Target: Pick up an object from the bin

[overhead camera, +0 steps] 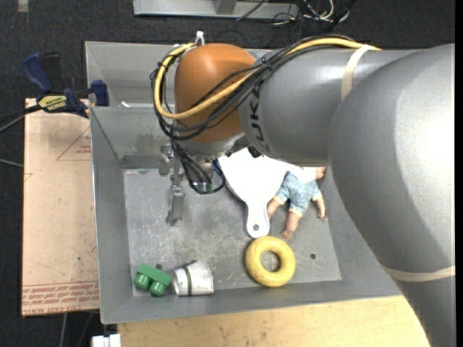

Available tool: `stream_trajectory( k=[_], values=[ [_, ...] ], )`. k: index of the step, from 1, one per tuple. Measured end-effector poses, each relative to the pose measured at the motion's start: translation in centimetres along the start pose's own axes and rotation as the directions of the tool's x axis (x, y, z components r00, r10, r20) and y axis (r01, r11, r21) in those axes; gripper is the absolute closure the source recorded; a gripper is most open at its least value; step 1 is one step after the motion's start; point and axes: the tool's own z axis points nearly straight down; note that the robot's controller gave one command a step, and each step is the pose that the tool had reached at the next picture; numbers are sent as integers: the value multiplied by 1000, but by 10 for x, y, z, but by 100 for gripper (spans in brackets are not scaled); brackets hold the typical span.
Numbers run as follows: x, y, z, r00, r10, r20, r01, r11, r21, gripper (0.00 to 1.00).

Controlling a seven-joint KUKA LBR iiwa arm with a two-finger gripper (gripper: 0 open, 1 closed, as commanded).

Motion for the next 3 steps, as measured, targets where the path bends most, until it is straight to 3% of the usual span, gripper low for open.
stream_trajectory(
  k=[1,2,3],
  values=[
    [40,3,30,999,-39,4,39,999,-1,0],
    [61,4,61,968,-252,0,252,968,-2,0],
    [77,1,64,939,-345,12,345,939,0,0]
  ],
)
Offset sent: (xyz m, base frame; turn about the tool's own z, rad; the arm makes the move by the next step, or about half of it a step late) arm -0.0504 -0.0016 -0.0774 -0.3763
